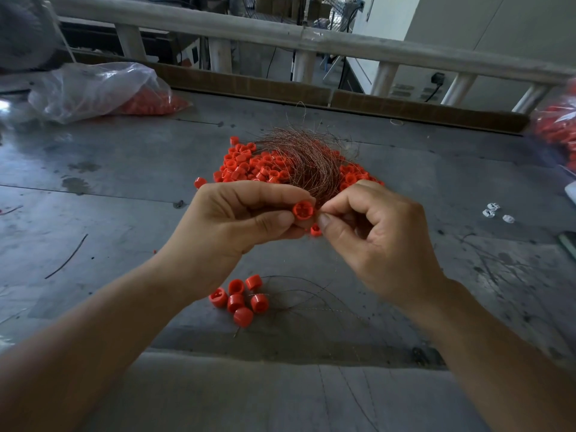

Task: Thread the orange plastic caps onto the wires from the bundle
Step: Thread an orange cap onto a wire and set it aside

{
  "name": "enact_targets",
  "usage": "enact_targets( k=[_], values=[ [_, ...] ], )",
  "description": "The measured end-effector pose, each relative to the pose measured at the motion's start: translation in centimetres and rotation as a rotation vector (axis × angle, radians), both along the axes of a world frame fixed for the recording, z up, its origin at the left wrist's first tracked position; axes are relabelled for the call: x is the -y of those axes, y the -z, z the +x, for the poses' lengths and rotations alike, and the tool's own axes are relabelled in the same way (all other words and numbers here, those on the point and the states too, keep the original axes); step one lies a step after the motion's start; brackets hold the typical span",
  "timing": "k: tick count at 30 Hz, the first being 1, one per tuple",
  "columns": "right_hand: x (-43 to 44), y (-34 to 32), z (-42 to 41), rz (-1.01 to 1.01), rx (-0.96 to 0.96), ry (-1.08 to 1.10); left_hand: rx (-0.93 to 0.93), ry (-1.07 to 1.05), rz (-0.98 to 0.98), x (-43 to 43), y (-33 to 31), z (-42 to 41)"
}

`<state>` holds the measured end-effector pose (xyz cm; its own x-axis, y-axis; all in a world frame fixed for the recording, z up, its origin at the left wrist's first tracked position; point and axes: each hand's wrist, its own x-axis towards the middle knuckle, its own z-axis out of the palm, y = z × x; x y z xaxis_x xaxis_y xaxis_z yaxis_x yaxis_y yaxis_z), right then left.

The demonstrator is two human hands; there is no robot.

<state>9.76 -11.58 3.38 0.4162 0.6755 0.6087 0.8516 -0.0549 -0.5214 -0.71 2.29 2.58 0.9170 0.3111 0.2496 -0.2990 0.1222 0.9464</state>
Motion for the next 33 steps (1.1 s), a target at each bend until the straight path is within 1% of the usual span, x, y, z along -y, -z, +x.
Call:
enact_targets(
  k=[4,12,21,30,33],
  values=[
    [0.04,0.02,-0.03,0.001,-0.007,-0.004,-0.013,-0.006,-0.044,0.07,-0.05,0.01],
    [0.04,0.15,-0.07,-0.005,-0.012,-0.003,-0.007,-0.002,-0.07,0.12,-0.06,-0.01],
    [0.09,0.03,-0.17,0.0,-0.087,-0.043,-0.036,0.107,-0.15,-0.21,0.08,0.04],
    [0.13,-0.09,-0.19,-0.015,-0.149,-0.09,-0.028,0.116,-0.146,-0.27,0.17,-0.02],
    [0.22,-0.32,-0.08,-0.026,-0.208,-0.114,-0.018,0.112,-0.147,-0.3,0.13,0.06]
  ],
)
